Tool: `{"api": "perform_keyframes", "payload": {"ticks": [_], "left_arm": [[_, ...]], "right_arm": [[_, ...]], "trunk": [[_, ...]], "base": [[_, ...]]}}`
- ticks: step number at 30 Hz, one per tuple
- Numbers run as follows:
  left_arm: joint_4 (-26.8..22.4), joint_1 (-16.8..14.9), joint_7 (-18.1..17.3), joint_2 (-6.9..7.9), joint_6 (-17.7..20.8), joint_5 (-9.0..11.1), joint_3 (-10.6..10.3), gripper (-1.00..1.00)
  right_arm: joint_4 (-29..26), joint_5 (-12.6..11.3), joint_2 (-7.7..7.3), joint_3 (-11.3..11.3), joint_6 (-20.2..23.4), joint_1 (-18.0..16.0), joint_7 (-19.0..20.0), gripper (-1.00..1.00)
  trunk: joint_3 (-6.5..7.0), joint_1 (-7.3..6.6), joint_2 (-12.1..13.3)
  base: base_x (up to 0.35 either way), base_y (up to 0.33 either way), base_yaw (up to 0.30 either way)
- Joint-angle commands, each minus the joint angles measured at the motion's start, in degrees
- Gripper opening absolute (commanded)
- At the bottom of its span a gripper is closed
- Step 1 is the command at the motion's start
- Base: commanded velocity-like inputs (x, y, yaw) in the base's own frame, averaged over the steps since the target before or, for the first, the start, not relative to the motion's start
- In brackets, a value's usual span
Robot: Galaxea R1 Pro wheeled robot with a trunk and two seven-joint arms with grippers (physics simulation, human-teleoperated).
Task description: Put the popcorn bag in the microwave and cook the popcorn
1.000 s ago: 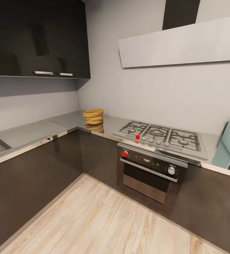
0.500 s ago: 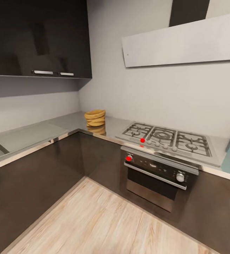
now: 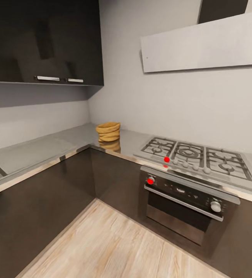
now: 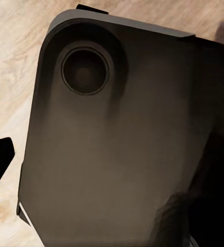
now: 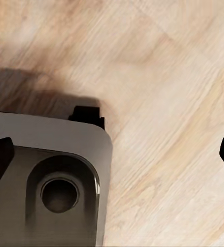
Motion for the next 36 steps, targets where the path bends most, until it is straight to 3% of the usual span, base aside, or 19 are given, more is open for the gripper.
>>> {"api": "perform_keyframes", "payload": {"ticks": [1,18,36], "left_arm": [[0.0,0.0,-0.1,-0.01,-0.1,0.4,0.0,1.0],[0.0,0.0,-0.1,0.0,-0.1,0.4,0.0,1.0],[0.0,0.0,-0.1,-0.13,-0.1,0.4,0.0,1.0]], "right_arm": [[0.2,0.6,-0.05,-0.1,-0.3,-0.1,0.1,1.0],[0.2,0.6,-0.09,-0.1,-0.3,-0.1,0.1,1.0],[0.2,0.6,-0.13,0.0,-0.2,-0.1,0.2,1.0]], "trunk": [[-0.05,0.03,0.0],[-0.05,0.03,0.0],[-0.05,0.03,0.0]], "base": [[0.282,0.161,0.0],[0.282,0.124,0.0],[0.252,0.005,0.0]]}}
